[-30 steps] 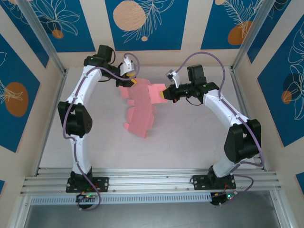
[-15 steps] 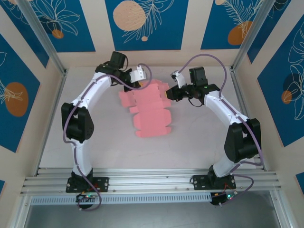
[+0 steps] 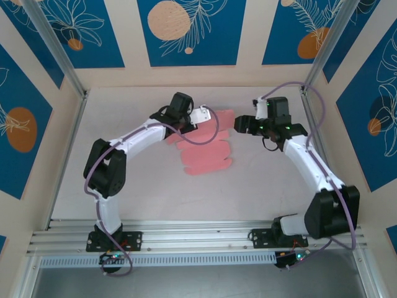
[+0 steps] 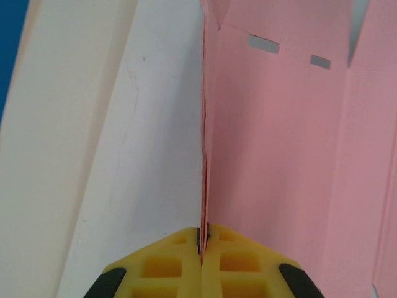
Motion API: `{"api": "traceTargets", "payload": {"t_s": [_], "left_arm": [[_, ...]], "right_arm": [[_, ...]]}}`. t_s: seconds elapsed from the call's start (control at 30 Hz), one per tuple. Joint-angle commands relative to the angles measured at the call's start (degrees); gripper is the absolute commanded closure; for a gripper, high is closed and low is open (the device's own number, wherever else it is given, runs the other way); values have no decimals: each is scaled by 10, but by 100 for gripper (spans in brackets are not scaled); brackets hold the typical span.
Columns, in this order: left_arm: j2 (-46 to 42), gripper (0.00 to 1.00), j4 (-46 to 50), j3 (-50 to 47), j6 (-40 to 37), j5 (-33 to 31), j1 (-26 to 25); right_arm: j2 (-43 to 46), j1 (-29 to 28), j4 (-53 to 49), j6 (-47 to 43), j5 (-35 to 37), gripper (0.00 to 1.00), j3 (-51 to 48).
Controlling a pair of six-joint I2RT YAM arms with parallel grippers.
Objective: Fold the paper box
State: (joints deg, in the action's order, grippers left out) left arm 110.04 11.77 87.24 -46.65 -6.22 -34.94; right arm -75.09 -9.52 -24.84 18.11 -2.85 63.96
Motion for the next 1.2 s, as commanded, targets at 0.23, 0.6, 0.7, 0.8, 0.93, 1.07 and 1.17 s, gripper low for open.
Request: {"api": "traceTargets", "payload": {"t_s": [0.23, 0.6, 0.7, 0.8, 0.93, 1.07, 1.17], "left_arm": [[5, 96, -78, -27, -10, -52, -55], [17, 96, -230, -106, -68, -139, -100], [17, 96, -237, -113, -66, -131, -103], [21, 96, -236, -113, -64, -124, -103], [22, 96, -238, -119, -70, -117, -103], [22, 96, -262, -135, -86, -115, -104], [20, 96, -265, -140, -98, -119, -103]], "right_arm": [[83, -15, -91, 159, -5, 24, -15], [69, -106, -132, 245, 69, 21, 23], [49, -115, -133, 251, 73, 22, 35], [18, -117, -122, 248, 55, 24, 47], [-39, -116, -125, 224, 57, 24, 88], [-94, -81, -141, 194, 50, 25, 149], [-114, -44, -137, 188, 24, 26, 171]]}}
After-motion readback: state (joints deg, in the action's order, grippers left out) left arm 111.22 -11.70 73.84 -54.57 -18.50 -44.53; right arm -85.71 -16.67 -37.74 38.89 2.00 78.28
